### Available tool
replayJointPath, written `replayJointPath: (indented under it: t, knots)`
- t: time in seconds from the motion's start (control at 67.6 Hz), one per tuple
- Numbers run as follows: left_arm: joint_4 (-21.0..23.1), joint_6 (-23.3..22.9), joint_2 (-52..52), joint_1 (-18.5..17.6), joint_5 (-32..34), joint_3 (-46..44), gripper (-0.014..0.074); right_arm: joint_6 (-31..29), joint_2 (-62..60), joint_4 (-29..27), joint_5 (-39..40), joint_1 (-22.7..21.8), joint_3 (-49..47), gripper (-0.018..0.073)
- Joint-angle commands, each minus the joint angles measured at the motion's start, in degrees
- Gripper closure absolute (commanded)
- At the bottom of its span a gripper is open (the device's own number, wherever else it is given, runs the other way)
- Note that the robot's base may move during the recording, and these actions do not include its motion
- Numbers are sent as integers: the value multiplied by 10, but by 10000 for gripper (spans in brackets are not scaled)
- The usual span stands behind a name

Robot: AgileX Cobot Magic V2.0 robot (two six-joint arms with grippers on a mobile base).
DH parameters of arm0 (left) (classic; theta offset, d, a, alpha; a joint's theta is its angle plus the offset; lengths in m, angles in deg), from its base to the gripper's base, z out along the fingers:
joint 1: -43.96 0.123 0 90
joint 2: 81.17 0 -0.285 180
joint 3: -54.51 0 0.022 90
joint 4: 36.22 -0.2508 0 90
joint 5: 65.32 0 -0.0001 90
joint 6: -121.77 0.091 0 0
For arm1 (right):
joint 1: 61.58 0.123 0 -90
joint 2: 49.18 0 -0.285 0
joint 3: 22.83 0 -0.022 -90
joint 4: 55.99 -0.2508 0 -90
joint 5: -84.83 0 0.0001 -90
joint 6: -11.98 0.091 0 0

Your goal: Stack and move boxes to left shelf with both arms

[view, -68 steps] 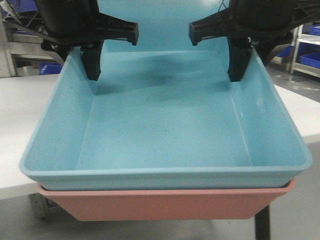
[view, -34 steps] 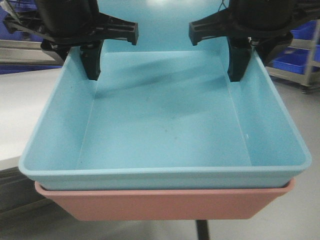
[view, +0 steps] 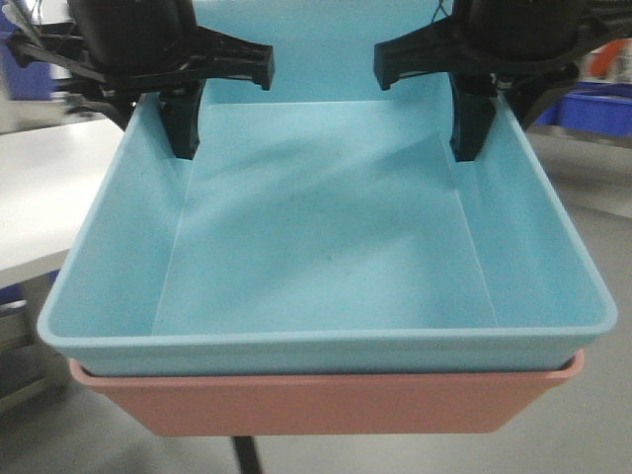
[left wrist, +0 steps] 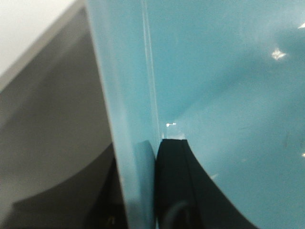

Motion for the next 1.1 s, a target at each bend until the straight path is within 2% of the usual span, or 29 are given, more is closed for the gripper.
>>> replayJointPath:
  t: [0.0, 1.081]
  knots:
    - [23, 3, 27, -31, 138, -33, 599, -10, -23, -39, 154, 21, -27, 503]
    - [23, 3, 27, -31, 138, -33, 599, -10, -23, -39, 154, 21, -27, 503]
